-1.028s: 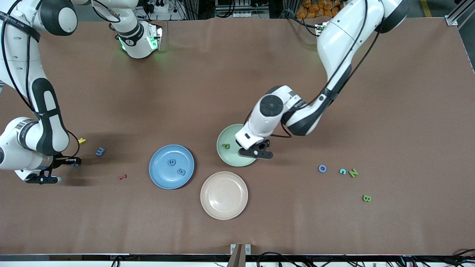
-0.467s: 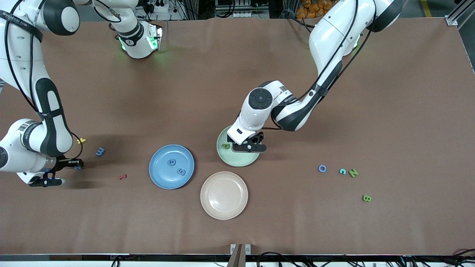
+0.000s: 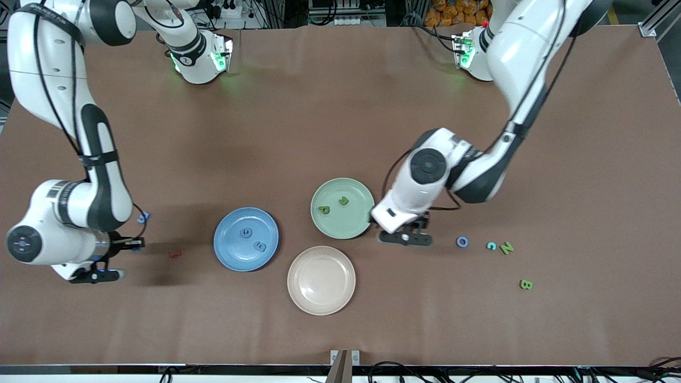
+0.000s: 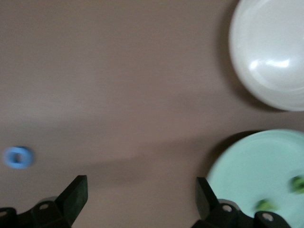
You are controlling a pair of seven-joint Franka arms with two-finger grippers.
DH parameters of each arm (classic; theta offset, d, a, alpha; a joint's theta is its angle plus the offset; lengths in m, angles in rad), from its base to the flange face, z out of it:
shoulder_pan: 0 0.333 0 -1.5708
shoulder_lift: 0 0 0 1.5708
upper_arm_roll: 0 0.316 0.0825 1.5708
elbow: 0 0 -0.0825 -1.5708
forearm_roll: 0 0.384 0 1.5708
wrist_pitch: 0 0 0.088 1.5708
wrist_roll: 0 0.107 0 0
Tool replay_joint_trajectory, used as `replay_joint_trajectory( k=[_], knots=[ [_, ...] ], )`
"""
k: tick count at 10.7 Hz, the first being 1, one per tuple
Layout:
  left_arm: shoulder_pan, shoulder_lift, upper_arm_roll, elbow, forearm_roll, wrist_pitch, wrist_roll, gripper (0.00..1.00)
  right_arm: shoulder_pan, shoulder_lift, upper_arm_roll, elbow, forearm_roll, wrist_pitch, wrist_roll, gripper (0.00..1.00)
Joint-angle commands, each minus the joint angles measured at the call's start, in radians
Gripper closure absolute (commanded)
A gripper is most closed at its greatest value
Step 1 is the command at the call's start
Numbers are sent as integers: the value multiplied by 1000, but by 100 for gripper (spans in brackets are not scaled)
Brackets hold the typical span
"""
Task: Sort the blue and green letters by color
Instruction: 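Release the blue x onto the blue plate while the left gripper returns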
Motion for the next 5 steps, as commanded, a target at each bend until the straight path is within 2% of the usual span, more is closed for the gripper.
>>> replay_joint_trajectory(
  k=[1,3,5],
  knots=[
    [171,-103,-10,-158,3,-37,295,0,79,-1,11,0,141,-72,133,100],
    [254,-106,-12,-198,5,-37,336,0,136,-2,13,17,178,-135,294,100],
    [301,-94,-10,-203,6,-35,502,0,212,2,13,23,178,-137,440,100]
  ],
)
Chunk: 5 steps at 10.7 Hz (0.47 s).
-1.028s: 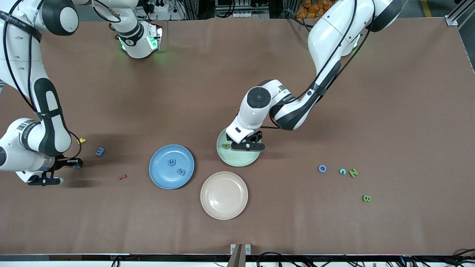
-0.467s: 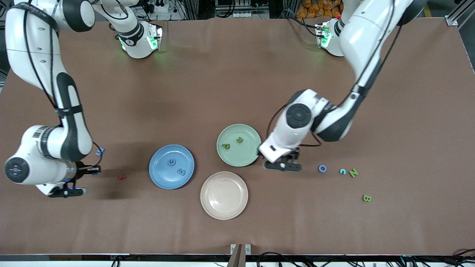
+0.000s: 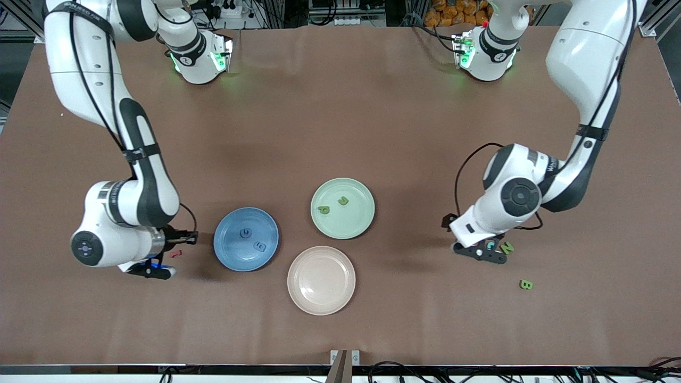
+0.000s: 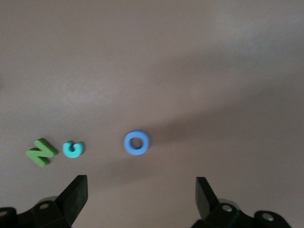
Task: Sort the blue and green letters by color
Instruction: 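Release the blue x onto the blue plate while the left gripper returns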
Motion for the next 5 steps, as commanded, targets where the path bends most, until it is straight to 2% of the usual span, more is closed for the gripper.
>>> replay_joint_trajectory(
  k=[1,2,3,5],
  knots=[
    [79,-17,-10,-48,6,19,267,0,70,4,-2,16,22,-20,173,100],
    [112,5,-10,-43,6,36,379,0,78,7,-2,11,31,-17,181,100],
    [135,19,-7,-48,14,66,454,0,129,8,-16,8,37,-19,197,100],
    [181,46,-5,-51,87,120,580,0,166,8,-18,10,39,-16,309,100]
  ],
)
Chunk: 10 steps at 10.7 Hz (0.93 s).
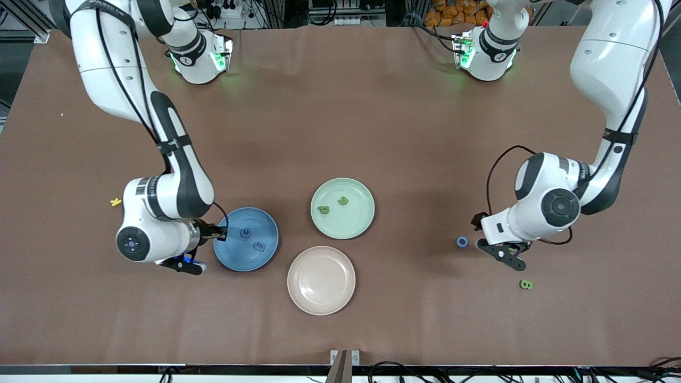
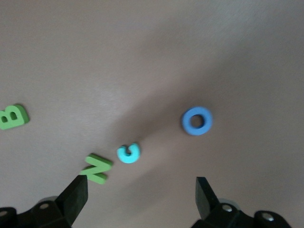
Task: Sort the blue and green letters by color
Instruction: 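Release the blue x onto the blue plate while the left gripper returns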
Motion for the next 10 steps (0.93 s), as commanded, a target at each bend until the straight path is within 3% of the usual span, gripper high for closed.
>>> replay_joint_trajectory(
  k=[1,4,5,7,10],
  knots=[
    [73,40,-8,-14,89,91,172,0,47,2,-15,7,20,-7,104,100],
    [105,71,-8,-46,89,192,272,0,37,2,-15,7,24,-9,106,100],
    [104,72,-6,-51,90,206,285,0,34,4,-15,6,24,-9,106,91],
    [102,83,-6,-48,90,218,305,0,-8,4,-15,4,21,-10,86,0],
    [104,92,-3,-48,106,226,306,4,-40,-4,-16,9,6,-12,77,0]
  ],
)
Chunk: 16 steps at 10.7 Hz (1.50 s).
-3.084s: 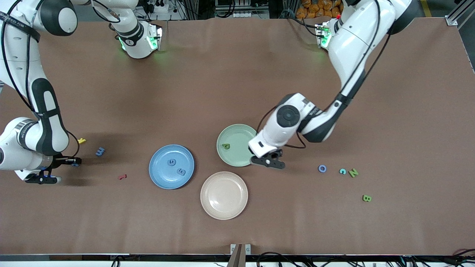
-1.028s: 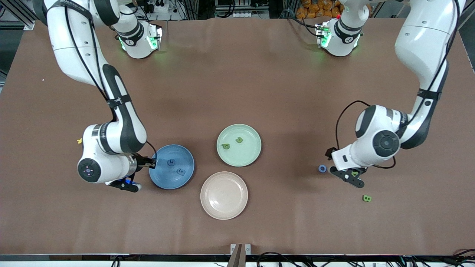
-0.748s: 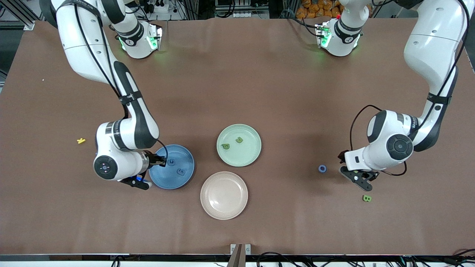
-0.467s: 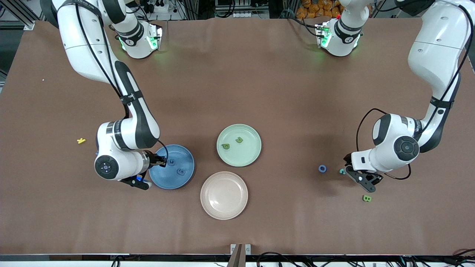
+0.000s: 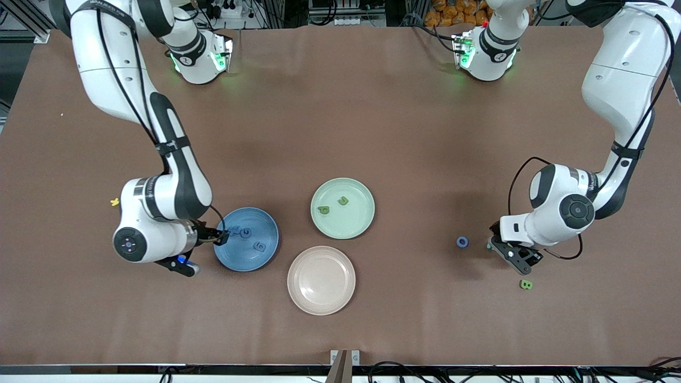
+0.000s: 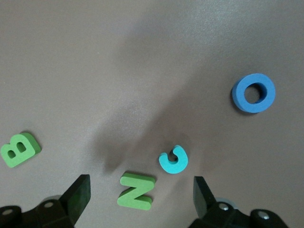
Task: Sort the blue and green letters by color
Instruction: 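Release the blue x onto the blue plate while the left gripper returns, then grasp the green Z with the left gripper while the right gripper reaches blue E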
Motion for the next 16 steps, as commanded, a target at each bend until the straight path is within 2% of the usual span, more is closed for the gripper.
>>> replay_joint_trajectory(
  k=[1,2,3,5,6,8,9,12,13,14,16],
  knots=[
    [6,6,0,-9,29,18,10,6,-25,-7,3,10,-39,-13,-66,0],
    [7,6,0,-10,29,20,10,12,-37,-10,0,7,-112,-12,-115,0],
    [7,7,3,-9,29,21,10,14,-77,-11,2,6,-148,-9,-162,0],
    [9,12,12,-9,35,21,10,16,-138,-16,0,4,-155,-9,-298,0],
    [10,12,15,-10,35,21,10,20,-187,-16,2,3,-150,-7,-311,0],
    [10,12,18,-10,34,21,10,26,-215,-28,2,-23,-150,-4,-311,0],
    [9,12,18,-9,34,21,8,32,-236,-48,2,-67,-150,31,-311,0],
    [7,26,18,-3,34,21,5,50,-279,-189,2,-340,-147,253,-306,0],
    [7,26,18,-1,34,21,5,50,-318,-197,3,-374,-139,275,-302,0],
    [7,27,18,1,34,21,5,61,-361,-195,6,-381,-119,270,-302,0],
    [7,26,18,1,31,21,-3,94,-390,-185,6,-407,-98,269,-300,0]
  ],
)
